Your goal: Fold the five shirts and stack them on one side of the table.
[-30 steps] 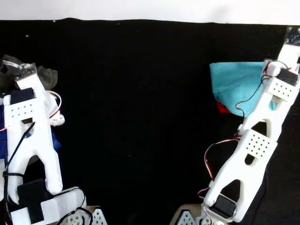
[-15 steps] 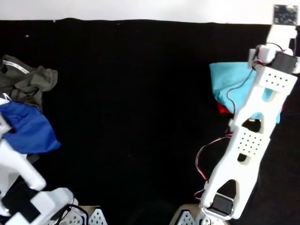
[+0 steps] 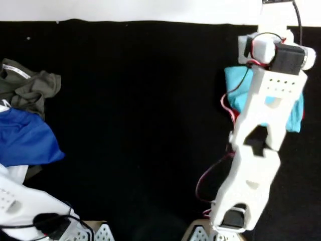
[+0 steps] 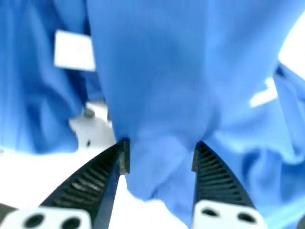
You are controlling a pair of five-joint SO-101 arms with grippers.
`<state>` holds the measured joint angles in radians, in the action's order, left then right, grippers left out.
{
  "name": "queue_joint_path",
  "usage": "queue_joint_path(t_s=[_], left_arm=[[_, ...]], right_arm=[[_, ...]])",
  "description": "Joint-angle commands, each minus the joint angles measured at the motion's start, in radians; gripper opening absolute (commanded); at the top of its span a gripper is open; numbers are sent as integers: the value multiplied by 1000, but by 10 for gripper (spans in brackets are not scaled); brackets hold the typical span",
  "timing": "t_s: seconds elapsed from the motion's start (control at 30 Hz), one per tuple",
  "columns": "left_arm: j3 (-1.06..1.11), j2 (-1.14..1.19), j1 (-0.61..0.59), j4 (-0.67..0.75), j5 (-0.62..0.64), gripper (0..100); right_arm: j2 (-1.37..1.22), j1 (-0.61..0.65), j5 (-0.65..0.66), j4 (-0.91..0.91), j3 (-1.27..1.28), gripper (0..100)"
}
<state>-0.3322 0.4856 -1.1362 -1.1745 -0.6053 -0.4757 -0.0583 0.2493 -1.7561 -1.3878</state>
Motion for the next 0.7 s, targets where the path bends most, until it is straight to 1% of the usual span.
queue_joint_path(t_s=[0.0,0.07,0.13,0.2,0.27,0.33,0.37,0.5,0.57,0.63,0.67], left_arm=[[-134,91,4,12,-38,220],[-168,147,5,12,-75,217],[-188,180,7,11,-86,204],[-205,183,12,-18,-83,124],[-237,182,39,-94,-81,0],[-286,165,73,-198,-52,29],[-311,153,96,-244,-29,10],[-427,62,213,-442,32,9],[-476,-1,283,-529,61,9],[-513,-79,360,-591,94,9],[-516,-122,394,-595,114,9]], right_arm=[[326,53,-3,-10,277,125],[481,81,-3,-8,453,125],[618,108,-3,-8,628,125],[730,128,-3,-5,796,125],[820,134,-3,-4,963,124],[900,133,-3,-2,1106,123],[938,133,-3,5,1170,121],[1098,131,-3,105,1402,48],[1179,131,-3,163,1524,27],[1259,131,-3,222,1653,27],[1296,131,-3,248,1716,27]])
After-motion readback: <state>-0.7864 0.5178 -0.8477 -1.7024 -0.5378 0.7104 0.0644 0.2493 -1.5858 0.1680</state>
